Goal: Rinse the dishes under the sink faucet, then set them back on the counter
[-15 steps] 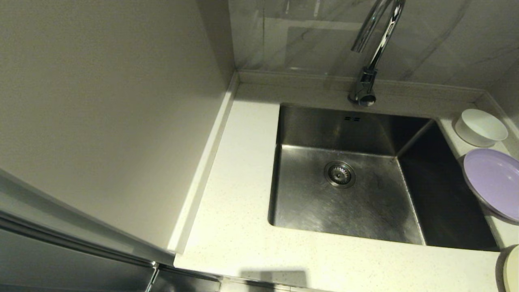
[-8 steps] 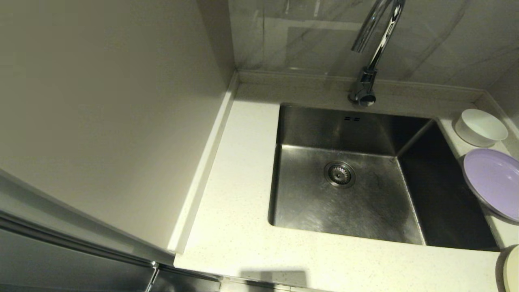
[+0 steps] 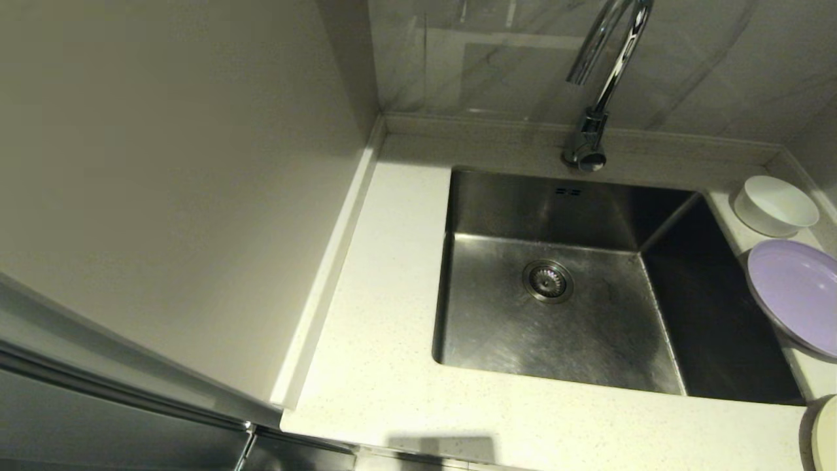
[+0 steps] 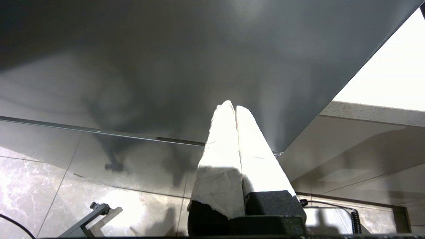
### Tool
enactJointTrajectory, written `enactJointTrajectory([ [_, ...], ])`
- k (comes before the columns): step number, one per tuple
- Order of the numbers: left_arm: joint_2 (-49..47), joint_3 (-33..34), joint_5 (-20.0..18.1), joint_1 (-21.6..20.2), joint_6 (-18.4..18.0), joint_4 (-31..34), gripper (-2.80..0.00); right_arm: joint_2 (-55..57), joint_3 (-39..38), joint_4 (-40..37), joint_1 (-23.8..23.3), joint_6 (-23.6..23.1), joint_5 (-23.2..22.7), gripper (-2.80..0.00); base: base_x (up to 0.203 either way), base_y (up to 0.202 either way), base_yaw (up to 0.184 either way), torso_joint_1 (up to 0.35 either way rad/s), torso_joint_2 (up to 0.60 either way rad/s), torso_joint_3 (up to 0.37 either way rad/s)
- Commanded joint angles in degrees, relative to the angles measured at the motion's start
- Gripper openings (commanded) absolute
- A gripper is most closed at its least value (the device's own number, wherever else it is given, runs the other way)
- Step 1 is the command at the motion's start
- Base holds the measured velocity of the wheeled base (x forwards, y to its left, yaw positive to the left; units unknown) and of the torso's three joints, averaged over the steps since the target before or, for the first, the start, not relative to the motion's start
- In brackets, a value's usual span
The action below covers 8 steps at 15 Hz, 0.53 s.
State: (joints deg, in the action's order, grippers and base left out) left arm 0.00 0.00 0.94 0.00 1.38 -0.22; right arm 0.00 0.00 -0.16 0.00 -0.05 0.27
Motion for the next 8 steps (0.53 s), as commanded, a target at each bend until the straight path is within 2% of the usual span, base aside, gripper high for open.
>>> enactJointTrajectory([
  [1,0.1,0.0,0.0,0.0,0.0,0.0,-2.8,0.0,0.0,0.1,0.0,0.0,0.0,-2.8,0.0,0.0,0.0,0.0,0.0,0.0],
  [8,0.1,0.0,0.0,0.0,0.0,0.0,-2.8,0.0,0.0,0.1,0.0,-0.1,-0.2,-2.8,0.0,0.0,0.0,0.0,0.0,0.0],
])
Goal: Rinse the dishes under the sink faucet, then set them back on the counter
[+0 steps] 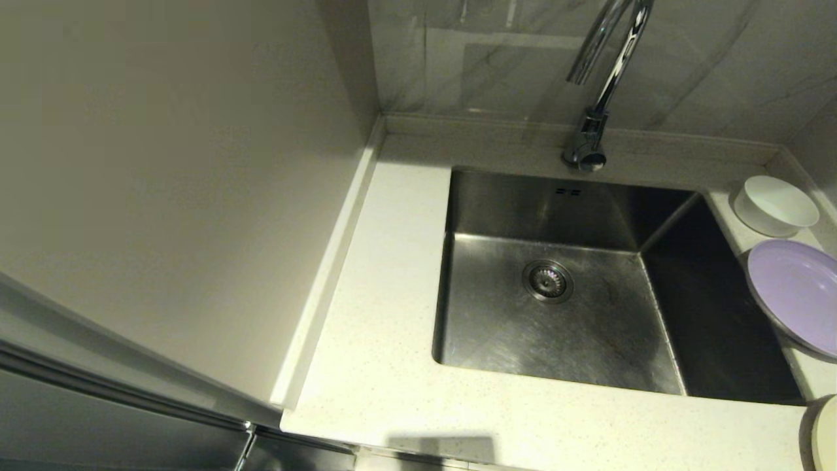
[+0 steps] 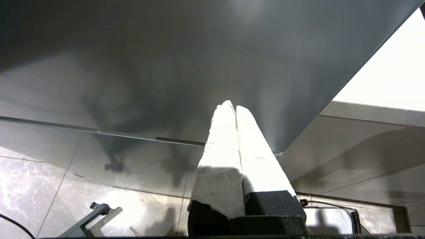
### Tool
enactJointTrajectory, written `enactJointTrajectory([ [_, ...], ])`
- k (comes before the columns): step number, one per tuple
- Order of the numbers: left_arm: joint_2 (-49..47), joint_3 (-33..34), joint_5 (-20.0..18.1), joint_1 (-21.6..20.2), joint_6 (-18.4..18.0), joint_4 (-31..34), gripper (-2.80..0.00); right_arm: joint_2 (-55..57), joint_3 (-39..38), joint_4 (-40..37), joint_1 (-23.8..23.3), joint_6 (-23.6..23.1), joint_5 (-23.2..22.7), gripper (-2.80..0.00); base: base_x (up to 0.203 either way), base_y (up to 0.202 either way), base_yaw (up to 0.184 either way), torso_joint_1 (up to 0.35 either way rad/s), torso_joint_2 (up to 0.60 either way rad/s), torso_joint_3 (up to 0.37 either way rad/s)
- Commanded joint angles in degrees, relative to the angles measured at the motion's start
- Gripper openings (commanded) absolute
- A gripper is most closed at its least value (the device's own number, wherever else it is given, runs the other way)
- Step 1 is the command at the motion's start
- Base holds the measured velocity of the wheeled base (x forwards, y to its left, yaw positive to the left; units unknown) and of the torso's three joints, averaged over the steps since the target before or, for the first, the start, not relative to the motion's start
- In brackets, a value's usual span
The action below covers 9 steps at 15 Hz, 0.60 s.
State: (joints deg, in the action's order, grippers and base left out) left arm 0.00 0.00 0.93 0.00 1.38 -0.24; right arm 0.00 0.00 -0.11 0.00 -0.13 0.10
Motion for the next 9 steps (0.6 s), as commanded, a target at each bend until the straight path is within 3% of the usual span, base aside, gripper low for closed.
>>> enactJointTrajectory([
  [1,0.1,0.0,0.0,0.0,0.0,0.0,-2.8,0.0,0.0,0.0,0.0,0.0,0.0,-2.8,0.0,0.0,0.0,0.0,0.0,0.0],
  [9,0.1,0.0,0.0,0.0,0.0,0.0,-2.8,0.0,0.0,0.0,0.0,0.0,0.0,-2.8,0.0,0.0,0.0,0.0,0.0,0.0],
])
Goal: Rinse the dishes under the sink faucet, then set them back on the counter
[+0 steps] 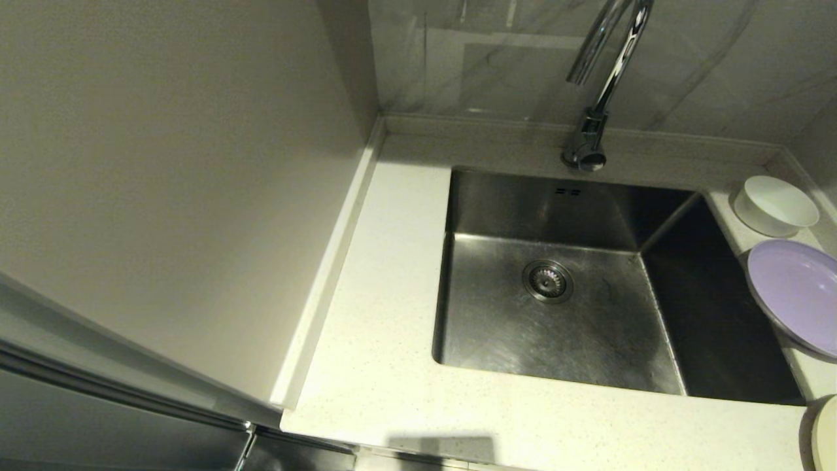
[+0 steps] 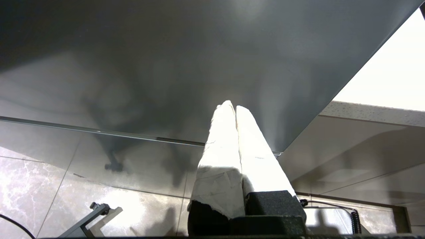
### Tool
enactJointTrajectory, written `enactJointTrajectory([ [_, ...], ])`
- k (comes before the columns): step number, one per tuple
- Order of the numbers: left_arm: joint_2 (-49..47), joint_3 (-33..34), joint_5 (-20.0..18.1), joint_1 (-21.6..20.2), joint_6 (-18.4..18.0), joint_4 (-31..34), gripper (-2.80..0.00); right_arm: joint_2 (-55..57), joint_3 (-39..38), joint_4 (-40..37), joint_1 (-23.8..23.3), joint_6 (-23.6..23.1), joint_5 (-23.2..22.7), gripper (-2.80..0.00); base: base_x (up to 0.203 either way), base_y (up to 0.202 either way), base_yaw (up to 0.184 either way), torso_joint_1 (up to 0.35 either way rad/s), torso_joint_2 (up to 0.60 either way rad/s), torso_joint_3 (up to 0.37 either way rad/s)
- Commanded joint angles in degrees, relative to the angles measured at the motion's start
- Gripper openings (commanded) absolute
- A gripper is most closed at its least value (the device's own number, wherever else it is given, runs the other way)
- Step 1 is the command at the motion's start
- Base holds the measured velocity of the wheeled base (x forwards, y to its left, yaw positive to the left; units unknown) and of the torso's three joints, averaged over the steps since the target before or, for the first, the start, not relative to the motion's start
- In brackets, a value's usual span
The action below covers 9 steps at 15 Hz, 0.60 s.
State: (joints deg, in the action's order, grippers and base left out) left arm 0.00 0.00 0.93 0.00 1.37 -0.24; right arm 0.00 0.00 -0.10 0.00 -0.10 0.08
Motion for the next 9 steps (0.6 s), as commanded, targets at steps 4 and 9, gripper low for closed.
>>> enactJointTrajectory([
  [4,0.1,0.0,0.0,0.0,0.0,0.0,-2.8,0.0,0.1,0.0,0.0,-0.1,0.0,-2.8,0.0,0.0,0.0,0.0,0.0,0.0],
  [9,0.1,0.0,0.0,0.0,0.0,0.0,-2.8,0.0,0.1,0.0,0.0,0.1,0.1,-2.8,0.0,0.0,0.0,0.0,0.0,0.0],
])
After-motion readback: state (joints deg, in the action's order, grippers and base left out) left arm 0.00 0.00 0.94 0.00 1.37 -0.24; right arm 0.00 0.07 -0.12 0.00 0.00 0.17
